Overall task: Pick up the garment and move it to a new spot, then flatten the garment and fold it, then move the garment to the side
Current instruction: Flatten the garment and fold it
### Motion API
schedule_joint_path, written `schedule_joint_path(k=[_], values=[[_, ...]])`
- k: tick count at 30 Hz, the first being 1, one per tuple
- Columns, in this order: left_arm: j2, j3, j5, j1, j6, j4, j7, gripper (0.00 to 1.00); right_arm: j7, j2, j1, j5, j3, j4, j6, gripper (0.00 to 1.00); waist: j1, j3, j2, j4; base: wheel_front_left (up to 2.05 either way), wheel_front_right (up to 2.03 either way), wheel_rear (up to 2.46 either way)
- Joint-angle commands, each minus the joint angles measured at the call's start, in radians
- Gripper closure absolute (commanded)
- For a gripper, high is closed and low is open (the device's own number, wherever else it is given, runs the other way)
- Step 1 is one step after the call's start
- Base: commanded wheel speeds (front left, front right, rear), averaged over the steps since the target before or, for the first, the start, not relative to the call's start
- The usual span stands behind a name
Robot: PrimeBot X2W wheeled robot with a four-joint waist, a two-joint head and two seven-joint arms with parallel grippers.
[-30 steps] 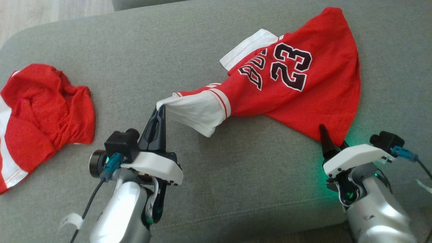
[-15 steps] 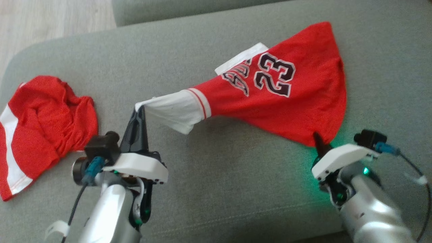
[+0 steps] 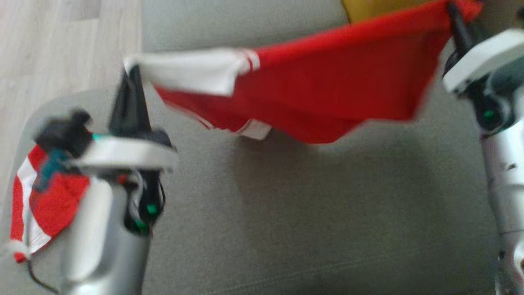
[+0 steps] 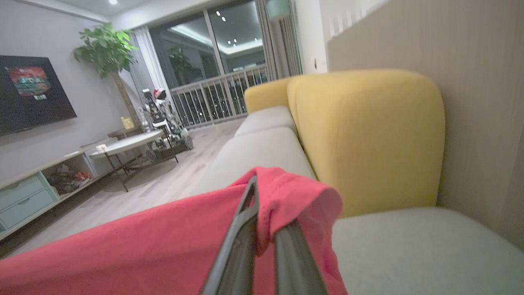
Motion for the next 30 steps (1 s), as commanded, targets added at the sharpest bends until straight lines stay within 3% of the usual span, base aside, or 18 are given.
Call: schedule_joint_path(k=[1, 8, 12, 15, 19, 23, 24, 25, 30], values=[[0.016, 0.058, -0.027, -0.109, -0.002, -0.08, 0.019, 1.0, 0.04, 0.006, -0.056, -0.024, -0.012, -0.096, 0.0, 1.0, 0.0, -0.022, 0.0, 0.009, 0.0, 0.0, 0.0], [0.002, 0.083, -0.147, -0.202, 0.063, -0.268, 0.129, 1.0, 0.334, 0.123, 0.01, -0.114, -0.181, -0.423, 0.0, 1.0, 0.0, -0.059, 0.0, 0.032, 0.0, 0.0, 0.0], [0.01, 0.063, -0.14, -0.239, 0.096, -0.299, 0.197, 1.0, 0.508, 0.167, 0.067, -0.138, -0.25, -0.567, 0.0, 1.0, 0.0, -0.03, 0.0, 0.038, 0.0, 0.0, 0.0], [0.016, 0.062, -0.156, -0.299, 0.107, -0.256, 0.264, 1.0, 0.603, 0.176, 0.067, -0.164, -0.275, -0.61, 0.0, 1.0, 0.0, 0.019, 0.0, 0.036, 0.0, 0.0, 0.0], [0.06, 0.06, -0.153, -0.468, 0.095, -0.128, 0.354, 1.0, 0.674, 0.178, -0.05, -0.08, -0.289, -0.52, 0.0, 1.0, 0.0, 0.154, 0.0, 0.022, 0.0, 0.0, 0.0], [0.103, 0.054, -0.109, -0.726, 0.075, 0.062, 0.369, 1.0, 0.603, 0.178, -0.288, -0.073, -0.28, -0.341, 0.0, 1.0, 0.0, 0.32, 0.0, 0.009, 0.0, 0.0, 0.0], [0.103, 0.054, -0.109, -0.726, 0.075, 0.062, 0.369, 1.0, 0.603, 0.178, -0.288, -0.073, -0.28, -0.341, 0.0, 1.0, 0.0, 0.32, 0.0, 0.009, 0.0, 0.0, 0.0], [0.11, 0.055, -0.086, -0.866, 0.066, 0.163, 0.334, 1.0, 0.484, 0.178, -0.426, -0.123, -0.281, -0.252, 0.0, 1.0, 0.0, 0.389, 0.0, 0.006, 0.0, 0.0, 0.0], [0.107, 0.052, -0.015, -1.165, 0.065, 0.374, 0.155, 1.0, 0.159, 0.178, -0.706, -0.187, -0.335, -0.027, 0.0, 1.0, 0.0, 0.499, 0.0, 0.02, 0.0, 0.0, 0.0]])
